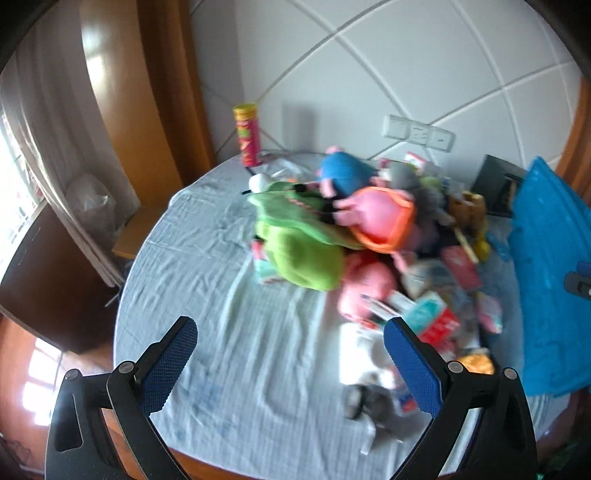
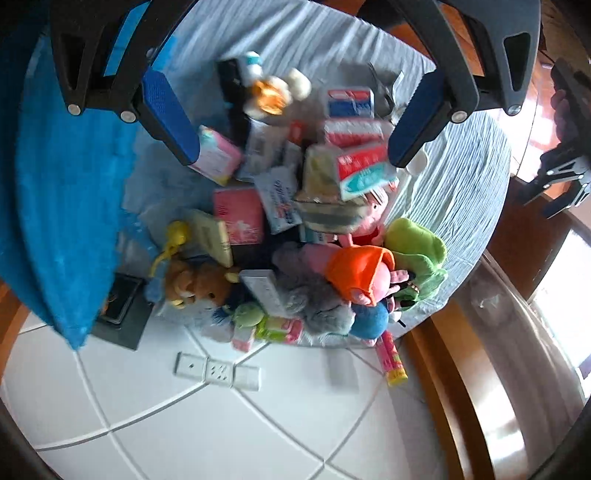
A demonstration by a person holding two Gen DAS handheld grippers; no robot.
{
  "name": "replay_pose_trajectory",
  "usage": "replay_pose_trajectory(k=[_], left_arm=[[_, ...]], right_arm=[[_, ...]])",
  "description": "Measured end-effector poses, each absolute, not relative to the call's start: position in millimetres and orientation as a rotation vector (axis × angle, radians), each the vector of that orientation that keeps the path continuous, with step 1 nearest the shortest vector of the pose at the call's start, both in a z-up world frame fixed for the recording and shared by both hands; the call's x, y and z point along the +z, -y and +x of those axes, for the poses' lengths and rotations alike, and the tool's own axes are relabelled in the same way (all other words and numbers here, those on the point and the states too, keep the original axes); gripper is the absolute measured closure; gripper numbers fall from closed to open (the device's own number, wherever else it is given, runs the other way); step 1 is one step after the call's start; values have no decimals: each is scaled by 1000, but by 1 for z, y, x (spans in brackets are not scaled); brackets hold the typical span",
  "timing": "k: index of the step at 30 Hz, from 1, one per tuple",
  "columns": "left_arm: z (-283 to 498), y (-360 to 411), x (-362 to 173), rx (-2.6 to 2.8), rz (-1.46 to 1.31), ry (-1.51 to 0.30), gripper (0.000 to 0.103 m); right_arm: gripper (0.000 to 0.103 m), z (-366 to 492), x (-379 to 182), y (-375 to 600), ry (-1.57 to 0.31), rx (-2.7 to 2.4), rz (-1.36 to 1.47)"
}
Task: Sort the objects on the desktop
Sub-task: 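Move both tools back over the pile of toys, then grasp the green frog plush with the left tool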
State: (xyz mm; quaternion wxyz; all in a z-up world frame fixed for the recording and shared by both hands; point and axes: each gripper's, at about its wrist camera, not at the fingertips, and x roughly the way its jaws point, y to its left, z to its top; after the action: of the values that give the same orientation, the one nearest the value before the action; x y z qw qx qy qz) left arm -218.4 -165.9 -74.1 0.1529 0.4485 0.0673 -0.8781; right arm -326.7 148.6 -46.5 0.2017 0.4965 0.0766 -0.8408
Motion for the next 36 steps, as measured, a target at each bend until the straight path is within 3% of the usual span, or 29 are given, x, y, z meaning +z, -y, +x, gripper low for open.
replay_pose_trajectory(k=[7, 26, 36], left_arm=[[-260, 218, -103, -2479, 1367, -209, 1], [-345, 234, -148, -2434, 1435, -246, 1], [-400, 257, -152, -2483, 1450, -263, 2]], right_arm=[[0, -365, -82, -79, -190, -2272, 1482], [0, -453, -134, 5, -166, -2177, 1522], [0, -508, -166, 46, 116, -2294, 1632]])
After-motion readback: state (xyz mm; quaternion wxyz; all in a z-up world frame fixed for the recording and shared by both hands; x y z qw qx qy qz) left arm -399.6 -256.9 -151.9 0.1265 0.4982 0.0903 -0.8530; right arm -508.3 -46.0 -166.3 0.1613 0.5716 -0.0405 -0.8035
